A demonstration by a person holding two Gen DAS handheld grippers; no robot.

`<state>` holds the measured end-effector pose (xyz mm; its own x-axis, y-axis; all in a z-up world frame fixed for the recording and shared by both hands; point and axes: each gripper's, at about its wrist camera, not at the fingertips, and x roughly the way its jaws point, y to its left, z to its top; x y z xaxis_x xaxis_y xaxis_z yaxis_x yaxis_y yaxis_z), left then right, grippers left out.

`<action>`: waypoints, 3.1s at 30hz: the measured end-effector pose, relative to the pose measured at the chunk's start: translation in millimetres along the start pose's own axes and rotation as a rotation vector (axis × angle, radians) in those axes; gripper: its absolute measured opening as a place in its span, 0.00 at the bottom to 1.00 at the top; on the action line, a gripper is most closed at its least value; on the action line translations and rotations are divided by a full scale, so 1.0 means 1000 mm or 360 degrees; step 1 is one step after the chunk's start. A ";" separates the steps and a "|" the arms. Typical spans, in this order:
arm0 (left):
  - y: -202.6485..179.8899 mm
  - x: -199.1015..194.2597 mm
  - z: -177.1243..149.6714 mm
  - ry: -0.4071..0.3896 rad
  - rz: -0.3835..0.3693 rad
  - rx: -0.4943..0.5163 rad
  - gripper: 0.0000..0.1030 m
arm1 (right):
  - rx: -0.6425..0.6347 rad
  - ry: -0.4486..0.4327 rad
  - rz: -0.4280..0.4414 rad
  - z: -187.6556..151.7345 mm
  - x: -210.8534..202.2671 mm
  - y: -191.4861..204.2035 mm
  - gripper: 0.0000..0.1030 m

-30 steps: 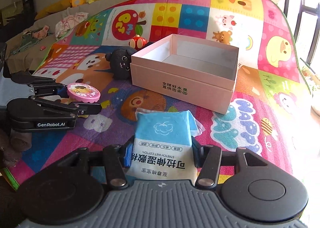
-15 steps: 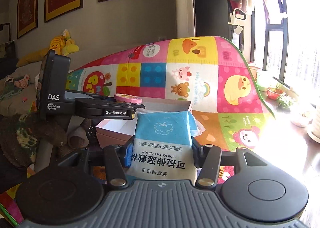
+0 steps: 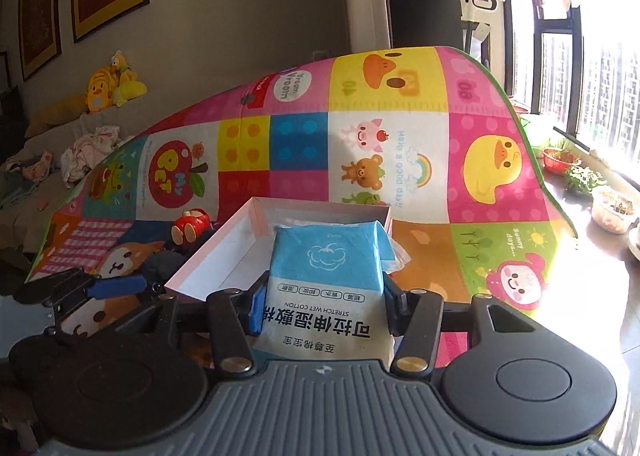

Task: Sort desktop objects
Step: 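Lower the cupcake toy into the pink box with left tool while right tool drops the wipes pack in, then grasp the red hooded doll keychain with the right tool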

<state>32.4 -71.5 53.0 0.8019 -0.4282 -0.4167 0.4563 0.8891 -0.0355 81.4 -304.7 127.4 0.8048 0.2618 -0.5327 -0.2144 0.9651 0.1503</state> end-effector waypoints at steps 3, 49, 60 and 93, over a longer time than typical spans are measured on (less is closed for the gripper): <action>0.015 -0.008 -0.014 0.0048 0.0051 -0.0074 0.92 | 0.0073 0.0073 0.0064 0.030 0.049 0.011 0.51; 0.173 -0.060 -0.050 -0.0129 0.0918 -0.0961 1.00 | -0.0851 0.0242 0.0341 -0.041 0.126 0.219 0.75; 0.167 -0.060 -0.048 -0.0155 0.0862 -0.0953 1.00 | -0.0853 0.0137 0.0566 -0.039 0.059 0.197 0.74; 0.104 -0.029 -0.049 -0.0031 0.0387 -0.0439 1.00 | -0.0211 0.0336 0.0524 0.004 0.049 0.115 0.48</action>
<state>37.5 41.3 16.8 0.8825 -0.1998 -0.4257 0.1325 0.9743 -0.1824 98.6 -180.6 121.7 0.5530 0.5392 -0.6352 -0.5224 0.8183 0.2399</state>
